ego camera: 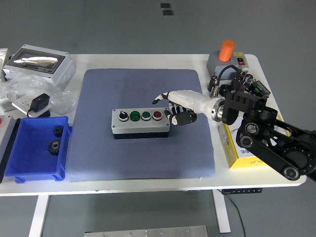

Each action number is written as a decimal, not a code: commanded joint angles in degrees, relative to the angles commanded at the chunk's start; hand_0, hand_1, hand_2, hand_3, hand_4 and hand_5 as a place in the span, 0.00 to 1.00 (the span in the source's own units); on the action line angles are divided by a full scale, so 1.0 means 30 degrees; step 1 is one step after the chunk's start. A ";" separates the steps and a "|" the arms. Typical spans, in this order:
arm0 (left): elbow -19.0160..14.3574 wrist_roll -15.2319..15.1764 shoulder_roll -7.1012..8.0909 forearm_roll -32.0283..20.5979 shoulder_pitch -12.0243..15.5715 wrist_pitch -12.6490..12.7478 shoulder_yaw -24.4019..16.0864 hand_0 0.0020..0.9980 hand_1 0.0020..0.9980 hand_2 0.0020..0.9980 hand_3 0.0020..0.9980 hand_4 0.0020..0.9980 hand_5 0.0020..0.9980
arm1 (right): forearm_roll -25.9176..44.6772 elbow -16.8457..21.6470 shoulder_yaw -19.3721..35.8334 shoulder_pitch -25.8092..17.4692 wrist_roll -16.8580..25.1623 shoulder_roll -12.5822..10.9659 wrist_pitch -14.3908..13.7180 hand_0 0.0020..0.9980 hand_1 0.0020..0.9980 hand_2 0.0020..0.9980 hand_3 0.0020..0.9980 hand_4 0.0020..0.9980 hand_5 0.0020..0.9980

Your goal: Pick up the button,place it on the desk,press the button,press the button

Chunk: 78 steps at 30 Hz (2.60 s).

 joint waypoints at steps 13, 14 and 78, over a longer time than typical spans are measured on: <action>0.0000 0.0124 -0.0053 0.0169 0.0010 0.0027 -0.0166 0.65 0.66 0.62 0.72 0.66 0.49 | -0.3350 -0.1586 0.0398 -0.1959 0.3315 0.0710 -0.6349 0.66 0.76 0.81 0.92 0.90 0.32; 0.0000 0.0132 -0.0061 0.0175 0.0003 0.0028 -0.0164 0.65 0.66 0.62 0.72 0.66 0.49 | -0.3409 -0.1664 0.0499 -0.2153 0.3526 0.0828 -0.6824 0.66 0.76 0.81 0.92 0.90 0.32; 0.0000 0.1274 0.2272 0.2993 -0.1944 -0.1011 -0.0016 0.66 0.66 0.64 0.73 0.66 0.50 | 0.9358 0.2629 1.6282 -1.3941 0.8990 0.1817 -0.8625 0.84 0.83 0.82 0.83 0.86 0.59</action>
